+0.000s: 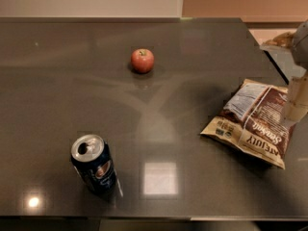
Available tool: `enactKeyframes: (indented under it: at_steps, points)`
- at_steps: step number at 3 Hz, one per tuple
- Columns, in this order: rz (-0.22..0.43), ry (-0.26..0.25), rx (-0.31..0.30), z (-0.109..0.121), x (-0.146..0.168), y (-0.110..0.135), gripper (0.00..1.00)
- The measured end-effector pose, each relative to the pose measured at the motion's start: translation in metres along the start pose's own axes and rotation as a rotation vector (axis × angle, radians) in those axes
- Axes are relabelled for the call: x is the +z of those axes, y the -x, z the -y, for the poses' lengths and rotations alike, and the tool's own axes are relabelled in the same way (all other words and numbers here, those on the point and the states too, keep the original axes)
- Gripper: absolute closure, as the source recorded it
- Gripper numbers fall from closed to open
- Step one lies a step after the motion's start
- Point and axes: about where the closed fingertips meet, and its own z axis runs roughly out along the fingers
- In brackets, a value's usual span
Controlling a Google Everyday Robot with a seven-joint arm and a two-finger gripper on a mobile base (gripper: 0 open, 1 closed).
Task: Move brown chip bag near pepsi can
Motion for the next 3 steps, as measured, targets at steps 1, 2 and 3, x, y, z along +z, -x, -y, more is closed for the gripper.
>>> enactKeyframes:
  at_steps: [1, 2, 3]
  points:
    - [-0.036, 0.014, -0.149, 0.004, 0.016, -0.020, 0.00]
    - [-0.093, 0.072, -0.319, 0.009, 0.039, -0.044, 0.00]
    - [-0.123, 0.126, -0.415, 0.011, 0.056, -0.058, 0.00]
